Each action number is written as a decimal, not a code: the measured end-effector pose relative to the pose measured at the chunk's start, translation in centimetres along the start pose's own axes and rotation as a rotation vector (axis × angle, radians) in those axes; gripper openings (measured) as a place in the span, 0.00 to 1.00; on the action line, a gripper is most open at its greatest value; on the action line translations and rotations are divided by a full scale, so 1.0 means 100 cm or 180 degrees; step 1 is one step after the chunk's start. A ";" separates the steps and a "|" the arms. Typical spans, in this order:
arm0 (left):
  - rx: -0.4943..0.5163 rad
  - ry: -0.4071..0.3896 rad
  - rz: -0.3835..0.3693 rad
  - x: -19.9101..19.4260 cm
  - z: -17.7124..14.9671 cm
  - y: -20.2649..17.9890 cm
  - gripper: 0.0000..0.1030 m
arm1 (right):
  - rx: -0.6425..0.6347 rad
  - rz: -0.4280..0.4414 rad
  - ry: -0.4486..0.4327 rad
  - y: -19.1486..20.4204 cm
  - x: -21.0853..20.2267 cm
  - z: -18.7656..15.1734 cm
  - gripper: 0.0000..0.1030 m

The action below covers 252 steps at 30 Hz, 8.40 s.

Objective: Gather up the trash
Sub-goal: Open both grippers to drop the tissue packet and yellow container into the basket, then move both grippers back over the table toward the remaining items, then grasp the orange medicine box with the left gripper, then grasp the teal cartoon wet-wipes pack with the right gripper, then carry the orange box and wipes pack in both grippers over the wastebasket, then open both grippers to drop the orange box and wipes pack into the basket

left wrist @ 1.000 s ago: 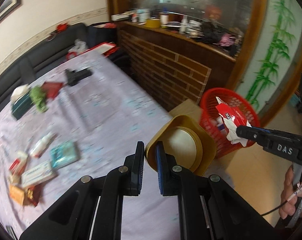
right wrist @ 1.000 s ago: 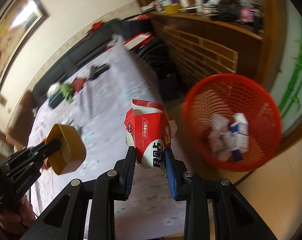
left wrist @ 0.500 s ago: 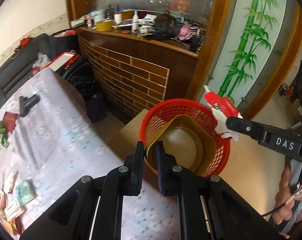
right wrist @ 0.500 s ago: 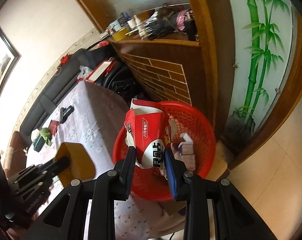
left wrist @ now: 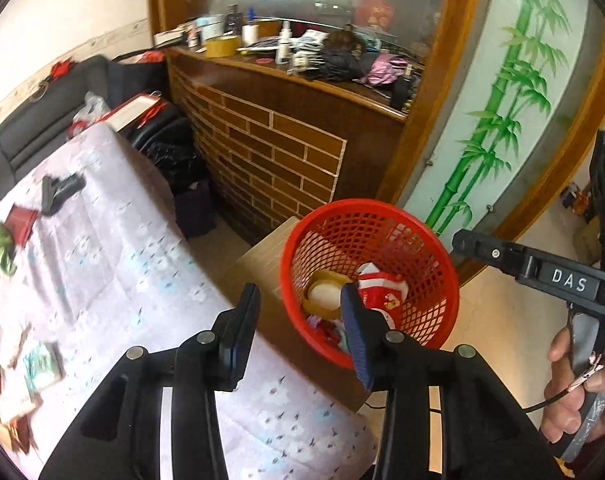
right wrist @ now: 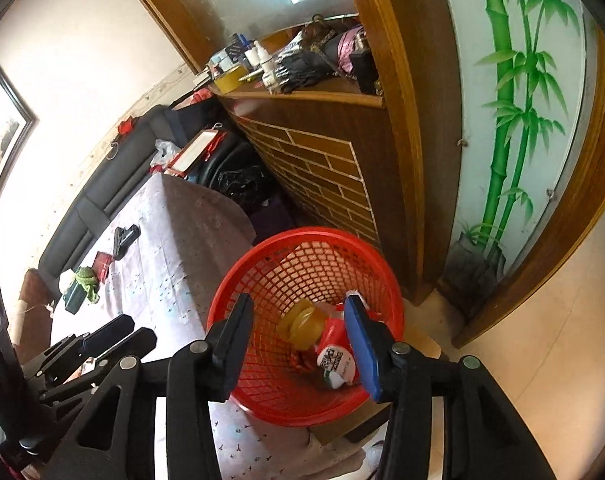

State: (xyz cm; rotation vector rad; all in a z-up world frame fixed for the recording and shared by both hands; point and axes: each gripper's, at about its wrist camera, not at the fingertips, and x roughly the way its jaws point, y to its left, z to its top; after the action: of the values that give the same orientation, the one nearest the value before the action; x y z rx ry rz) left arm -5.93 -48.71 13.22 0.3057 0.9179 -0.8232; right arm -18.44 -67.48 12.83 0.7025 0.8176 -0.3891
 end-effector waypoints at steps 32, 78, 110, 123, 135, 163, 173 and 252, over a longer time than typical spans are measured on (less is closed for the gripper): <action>-0.2033 -0.0082 0.0855 -0.146 -0.189 0.266 0.41 | -0.1477 0.0821 0.0906 0.246 0.066 -0.139 0.50; -0.2448 0.0592 0.1407 -0.142 -0.304 0.373 0.55 | -0.2146 0.0958 0.1162 0.374 0.137 -0.149 0.60; -0.2278 0.0499 0.1415 -0.135 -0.309 0.349 0.50 | -0.3171 0.0573 0.1423 0.427 0.216 -0.229 0.32; -0.1632 0.0214 0.1269 -0.131 -0.247 0.286 0.50 | -0.2144 0.0741 0.1081 0.350 0.123 -0.223 0.29; -0.1155 0.0213 0.1144 -0.107 -0.210 0.234 0.50 | -0.1938 0.0547 0.0959 0.293 0.099 -0.210 0.29; -0.0930 0.0161 0.1168 -0.092 -0.174 0.201 0.50 | -0.1816 0.0537 0.0790 0.258 0.083 -0.173 0.30; -0.0913 0.0174 0.1161 -0.091 -0.173 0.199 0.50 | -0.1823 0.0533 0.0802 0.257 0.082 -0.173 0.30; -0.0610 0.0212 0.0180 -0.045 -0.084 0.096 0.65 | -0.0466 0.0367 0.0402 0.085 0.040 -0.042 0.52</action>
State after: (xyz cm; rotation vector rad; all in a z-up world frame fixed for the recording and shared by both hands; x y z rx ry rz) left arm -5.19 -35.39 10.92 0.1921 1.0378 -0.6706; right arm -13.31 -58.72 11.24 0.6386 0.9106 -0.1802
